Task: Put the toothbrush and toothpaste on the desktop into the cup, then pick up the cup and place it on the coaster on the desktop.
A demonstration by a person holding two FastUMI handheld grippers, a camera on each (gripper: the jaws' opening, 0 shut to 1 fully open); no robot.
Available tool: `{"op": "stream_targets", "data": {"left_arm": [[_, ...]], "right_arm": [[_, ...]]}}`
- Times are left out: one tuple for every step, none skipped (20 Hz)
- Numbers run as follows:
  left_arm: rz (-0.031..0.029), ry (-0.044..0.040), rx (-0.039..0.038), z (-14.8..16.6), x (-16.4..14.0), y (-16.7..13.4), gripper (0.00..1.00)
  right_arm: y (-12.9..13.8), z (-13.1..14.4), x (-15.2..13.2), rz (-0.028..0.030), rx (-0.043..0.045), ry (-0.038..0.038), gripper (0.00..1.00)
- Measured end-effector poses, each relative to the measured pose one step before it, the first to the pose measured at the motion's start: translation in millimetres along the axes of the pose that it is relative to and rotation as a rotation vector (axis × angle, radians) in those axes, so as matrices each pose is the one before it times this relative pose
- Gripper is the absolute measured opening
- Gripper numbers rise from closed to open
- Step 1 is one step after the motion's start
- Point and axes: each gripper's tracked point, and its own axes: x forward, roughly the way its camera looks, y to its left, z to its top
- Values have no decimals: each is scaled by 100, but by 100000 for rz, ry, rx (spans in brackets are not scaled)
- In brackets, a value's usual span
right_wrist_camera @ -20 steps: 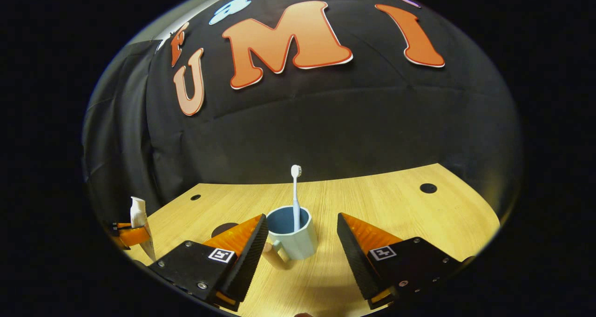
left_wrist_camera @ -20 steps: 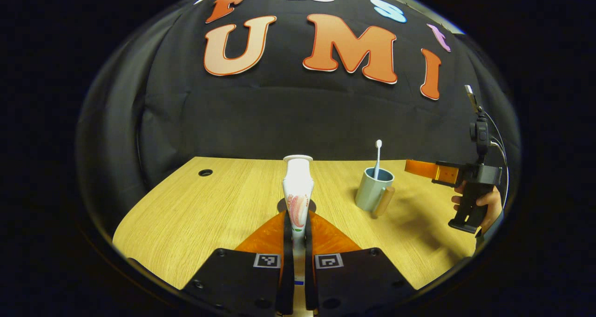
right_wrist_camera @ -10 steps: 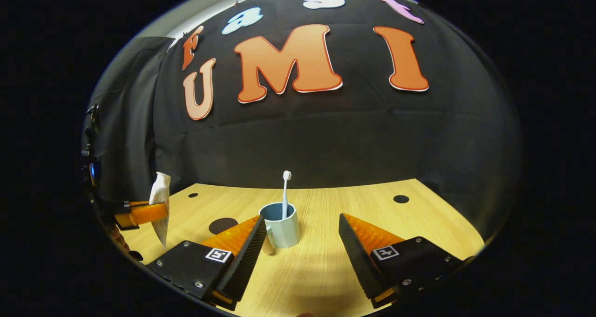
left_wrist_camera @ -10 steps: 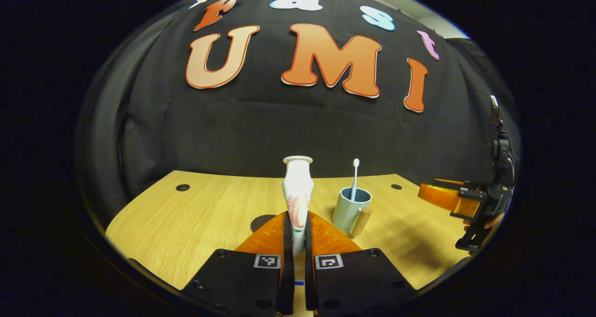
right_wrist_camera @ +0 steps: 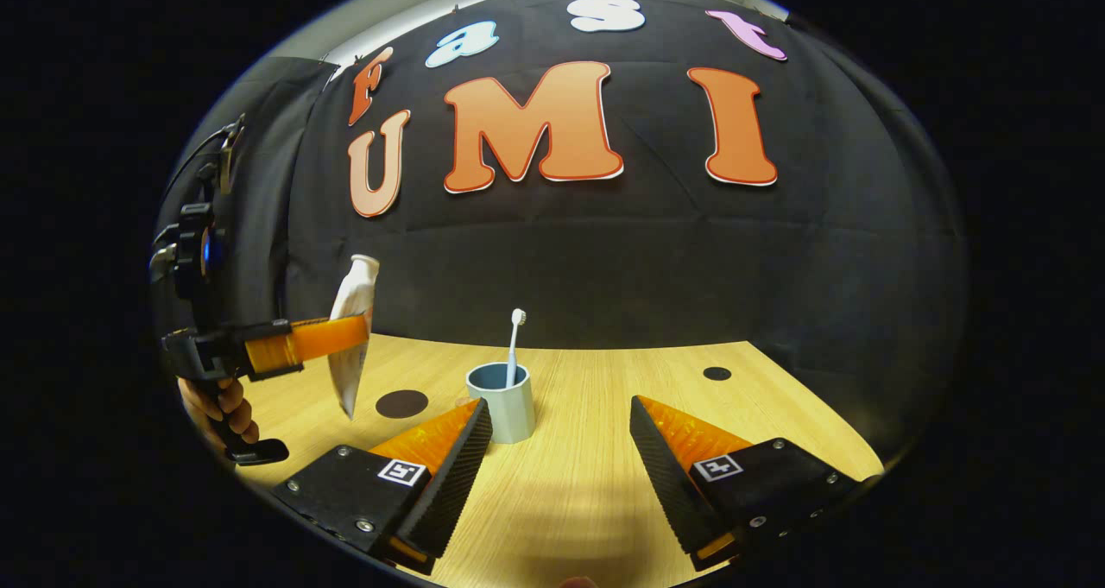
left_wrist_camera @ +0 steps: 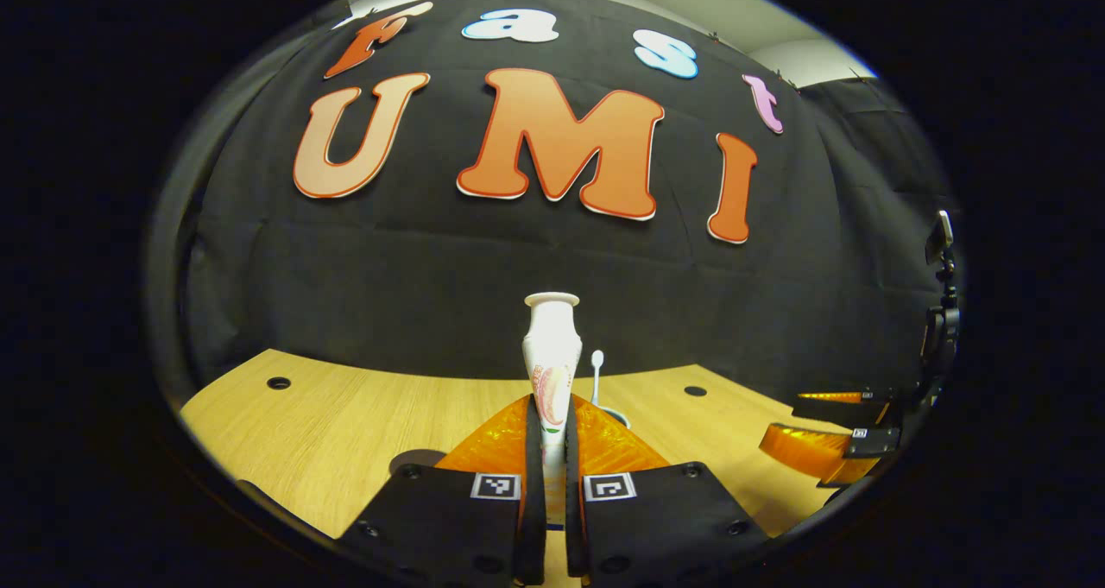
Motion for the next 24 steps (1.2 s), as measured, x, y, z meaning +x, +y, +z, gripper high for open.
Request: {"op": "stream_targets", "data": {"left_arm": [[-432, -3430, -399, 901, 972, -667, 13], [-187, -3439, -247, 606, 1078, -569, 13], [-503, -3273, -89, 689, 1140, -433, 13], [-747, -2730, -289, 473, 990, -604, 13], [-938, -2475, -556, 358, 1103, -400, 12], [-1319, -1612, -420, -28, 1170, -447, 12], [-1793, -1358, -645, -57, 1123, -407, 12], [-1665, -388, -226, -416, 1304, -420, 12], [-1571, -576, -120, -397, 1253, -213, 12], [-1237, 551, 198, -802, 1139, -196, 12], [-1250, 987, 571, -804, 1139, -171, 12], [-728, 940, 848, -1009, 1038, -44, 13], [-441, 1147, 756, -828, 1013, 70, 13], [-182, 1624, 885, -1129, 810, -136, 13], [337, 2852, 283, -1242, 478, -17, 13], [-411, 2975, -1009, -1637, -127, -47, 13], [-980, 2860, -1892, -1087, -72, -117, 13], [-1375, 2762, -1895, -1152, 58, -266, 17], [-1752, 3477, -1000, -839, -38, -252, 20], [-1102, 2719, -934, -593, -641, -278, 26], [-218, 2091, -704, -67, -767, 181, 31], [-215, 671, -1125, 231, -576, 134, 46], [655, -226, -855, 604, -1128, 413, 60], [1089, 132, -153, 607, -1107, 518, 73]], "right_arm": [[983, 363, 795, 46, 277, -298, 97], [-363, -203, -108, -390, 244, -57, 96], [-366, -3, -138, -414, 382, -410, 96], [-358, -64, -85, -591, 147, -83, 97], [-325, -50, -45, -327, 269, -225, 96], [-378, -191, -126, -520, 166, 99, 96], [-423, -69, -9, -504, 301, -178, 96], [-338, -44, -4, -638, 309, 194, 97], [-451, -174, 69, -540, 346, 237, 96], [-326, -195, -11, -504, 158, 278, 97], [-362, -138, 56, -881, 124, 192, 96], [-365, -226, 93, -542, 220, 390, 97], [-358, -185, 43, -789, 236, 339, 97], [-201, -163, 232, -243, 370, 502, 97], [-152, -231, 284, -569, 508, 721, 96], [-25, -103, 261, 157, 489, 337, 96], [189, -89, 218, 82, 451, 589, 97], [250, -187, 110, 227, 296, 598, 100], [300, -162, 127, 419, 49, 836, 97], [248, -279, 81, 119, -208, 669, 97], [417, 102, -65, 646, -395, 340, 97], [445, -59, 174, 104, -663, 982, 97], [614, -9, 239, 569, -609, 1035, 97], [626, 31, 110, 552, -194, 1094, 97]]}}
